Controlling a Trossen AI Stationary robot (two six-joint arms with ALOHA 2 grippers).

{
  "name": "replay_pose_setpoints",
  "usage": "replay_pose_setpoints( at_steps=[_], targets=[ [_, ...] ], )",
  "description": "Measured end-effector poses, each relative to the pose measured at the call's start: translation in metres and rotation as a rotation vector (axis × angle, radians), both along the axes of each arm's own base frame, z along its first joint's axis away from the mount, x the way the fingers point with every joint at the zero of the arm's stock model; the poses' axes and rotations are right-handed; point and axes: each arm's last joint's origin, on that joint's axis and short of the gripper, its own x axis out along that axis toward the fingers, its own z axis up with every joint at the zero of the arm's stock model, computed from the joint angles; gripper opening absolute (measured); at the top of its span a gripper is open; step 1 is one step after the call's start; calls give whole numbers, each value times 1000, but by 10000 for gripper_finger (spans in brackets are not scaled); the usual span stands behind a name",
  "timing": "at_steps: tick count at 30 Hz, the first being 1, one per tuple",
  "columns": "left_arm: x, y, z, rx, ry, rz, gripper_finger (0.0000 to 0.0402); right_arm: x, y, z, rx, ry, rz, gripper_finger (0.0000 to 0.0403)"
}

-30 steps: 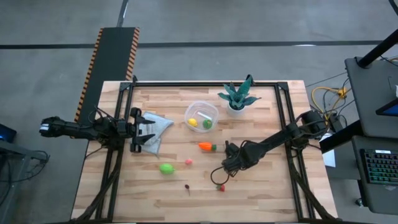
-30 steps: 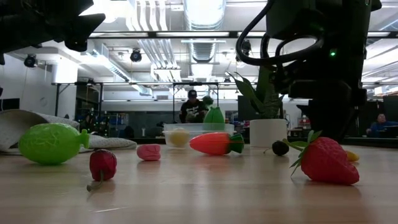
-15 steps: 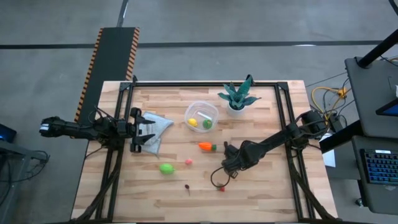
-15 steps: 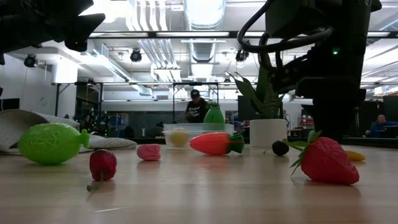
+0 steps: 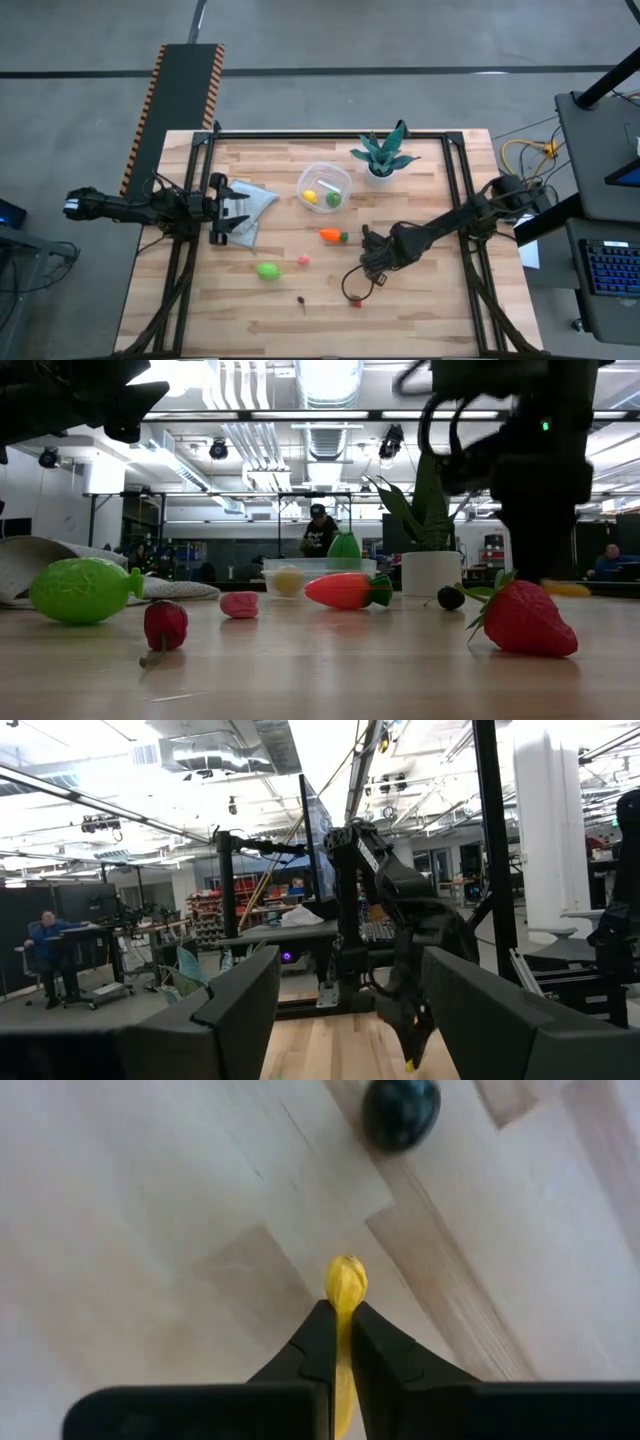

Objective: Pick and placing Produce into tupperware
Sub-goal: Put the yellow corn into the transparent container

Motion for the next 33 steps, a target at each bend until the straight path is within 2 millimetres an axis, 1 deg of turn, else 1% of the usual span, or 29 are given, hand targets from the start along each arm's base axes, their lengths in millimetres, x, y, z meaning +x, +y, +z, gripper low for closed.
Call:
replay_pose_setpoints(
  at_steps=[4, 8, 13, 16, 19, 22, 28, 31, 33],
  targets=[
    [0, 0, 0, 0, 0, 0, 231, 0, 0, 20, 13, -73, 31, 13],
    [0, 0, 0, 0, -1, 0, 231, 6, -1, 47, -34, -189, 94, 13],
    [0, 0, 1, -1, -9, 0, 231, 20, -9, 81, -141, -333, 186, 13],
    [0, 0, 2, -1, -12, 0, 231, 33, -15, 95, -193, -414, 273, 13],
    [0, 0, 2, -1, -12, 0, 231, 47, -26, 102, -251, -478, 357, 13],
    [0, 0, 2, -1, -13, 0, 231, 57, -42, 105, -310, -525, 384, 13],
    [-1, 0, 3, -1, -18, 0, 231, 72, -82, 107, -410, -560, 383, 13],
    [-1, 0, 3, 1, -18, 1, 231, 81, -102, 109, -400, -628, 392, 13],
    [-1, 0, 3, 1, -18, 1, 231, 83, -115, 110, -391, -655, 397, 13]
  ],
)
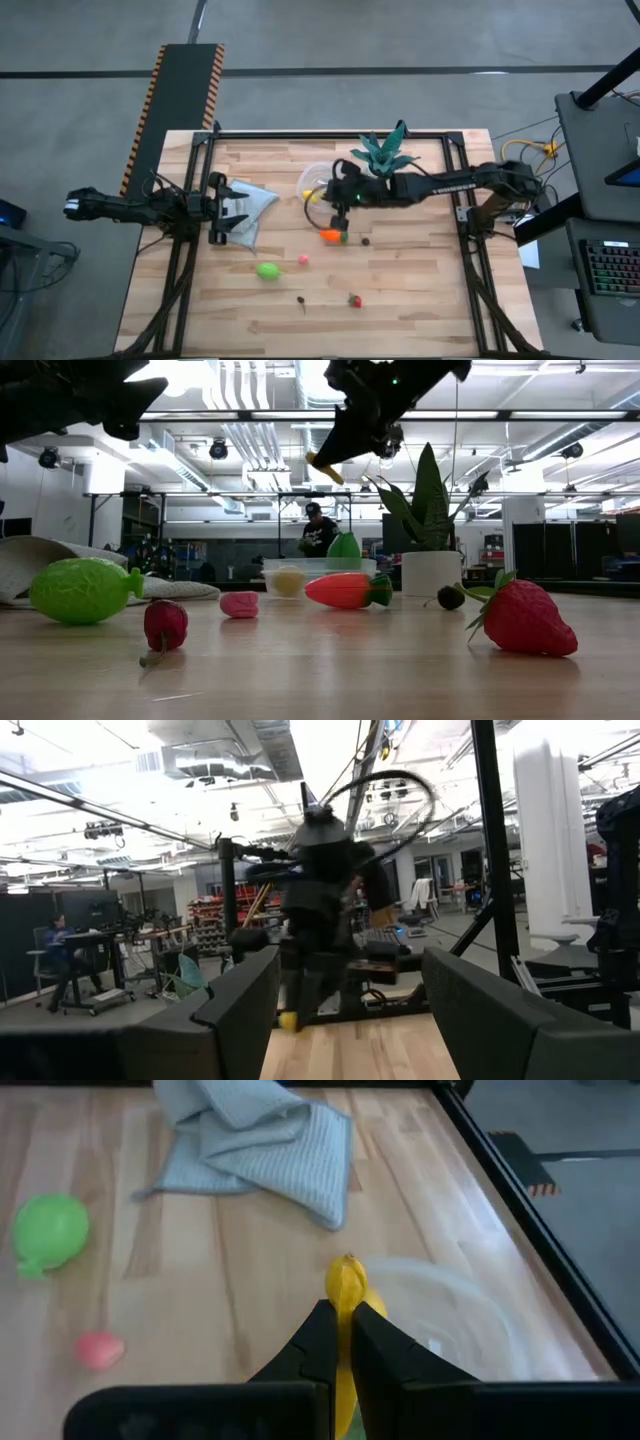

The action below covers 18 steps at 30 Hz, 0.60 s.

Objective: Pick and placing Produce into tupperware
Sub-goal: Put the yellow corn into the transparent container

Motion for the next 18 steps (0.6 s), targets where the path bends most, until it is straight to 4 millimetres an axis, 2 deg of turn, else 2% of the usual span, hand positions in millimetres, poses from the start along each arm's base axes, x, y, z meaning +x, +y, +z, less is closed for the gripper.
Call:
replay_pose_setpoints(
  at_steps=[8, 18],
  targets=[
    [0, 0, 0, 2, -1, 1, 231, 1, -41, 5, -42, -56, -37, 13],
    [0, 0, 0, 5, -1, 2, 231, 3, -67, 8, -68, -89, -17, 13]
  ],
)
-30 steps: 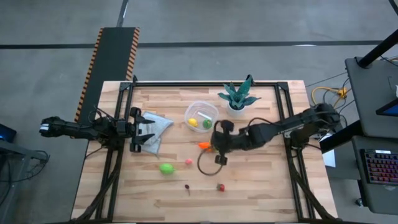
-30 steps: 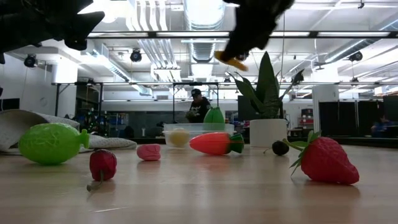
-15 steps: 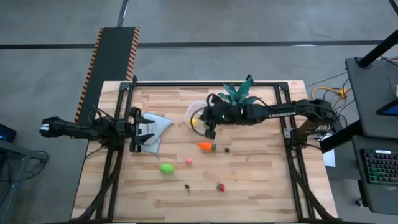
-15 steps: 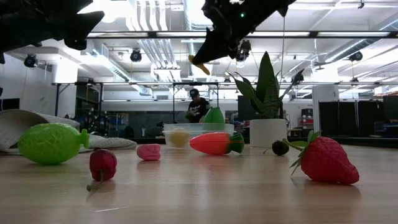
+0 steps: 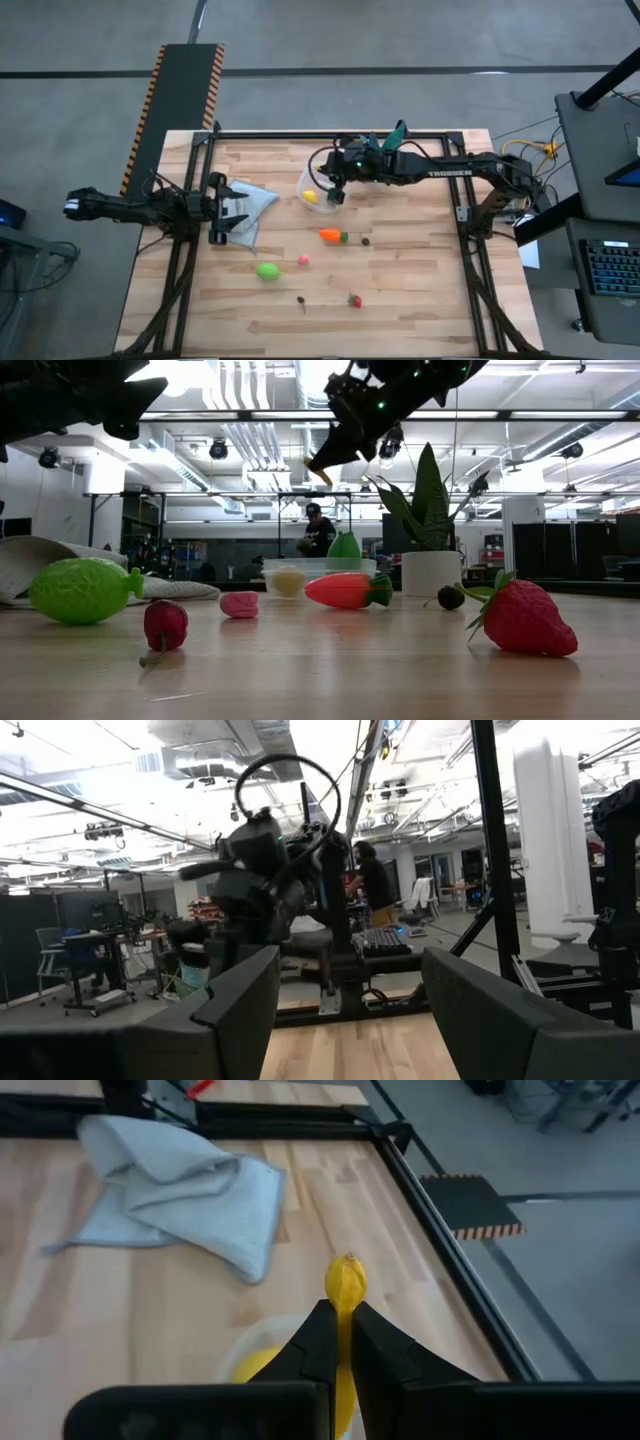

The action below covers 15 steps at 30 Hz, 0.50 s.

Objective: Pick and placing Produce into tupperware
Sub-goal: Put the yellow corn into the transparent container

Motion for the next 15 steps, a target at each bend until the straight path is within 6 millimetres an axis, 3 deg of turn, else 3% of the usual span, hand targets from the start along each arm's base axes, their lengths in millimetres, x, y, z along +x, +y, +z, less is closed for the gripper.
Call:
replay_pose_setpoints(
  at_steps=[11, 15],
  targets=[
    [0, 0, 0, 14, -3, 13, 231, 45, -22, -9, -2, 159, 27, 13],
    [0, 0, 0, 15, 0, 12, 231, 57, -36, -23, 30, 274, 6, 13]
  ],
)
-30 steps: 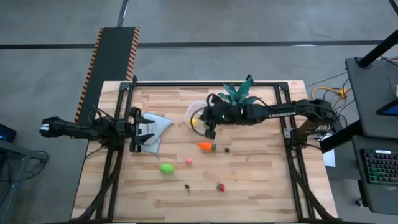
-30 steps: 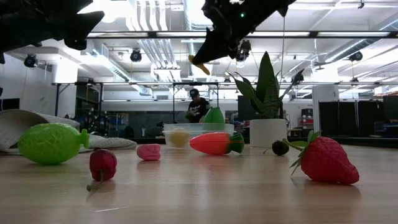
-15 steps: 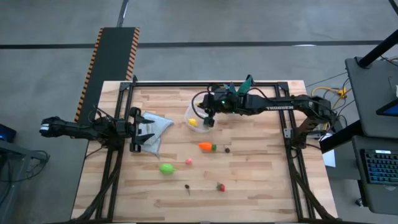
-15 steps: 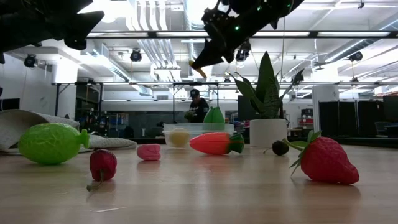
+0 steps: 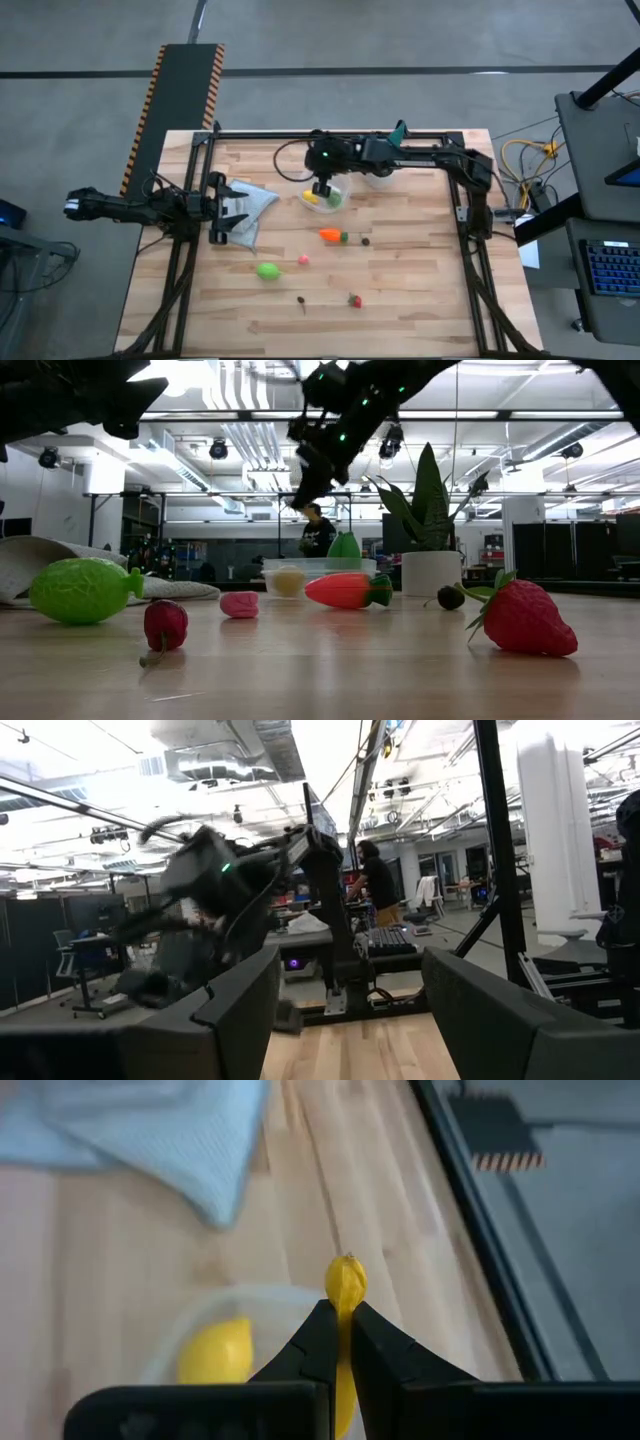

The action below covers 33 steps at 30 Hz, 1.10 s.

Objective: Pick and placing Produce into tupperware
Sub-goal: Put the yellow corn into the transparent container

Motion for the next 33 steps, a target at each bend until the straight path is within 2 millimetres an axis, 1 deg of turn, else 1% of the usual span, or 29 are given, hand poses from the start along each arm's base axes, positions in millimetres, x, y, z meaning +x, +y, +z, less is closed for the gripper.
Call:
replay_pose_setpoints(
  at_steps=[4, 9, 12, 15, 21, 33],
  targets=[
    [0, 0, -1, 0, 3, 0, 231, 12, -12, -20, 64, 71, 16, 13],
    [0, 0, -1, 0, 2, 0, 231, 26, -18, -45, 97, 163, 30, 13],
    [0, 0, -1, 0, 1, 0, 231, 29, -18, -57, 110, 216, 34, 13],
    [0, 0, -1, 0, 3, 0, 231, 30, -21, -64, 112, 232, 35, 13],
    [0, 0, -1, 0, 5, 0, 231, 28, -25, -65, 119, 251, 25, 13],
    [0, 0, -1, 1, 6, 0, 231, 27, -23, -64, 154, 246, 52, 13]
  ],
)
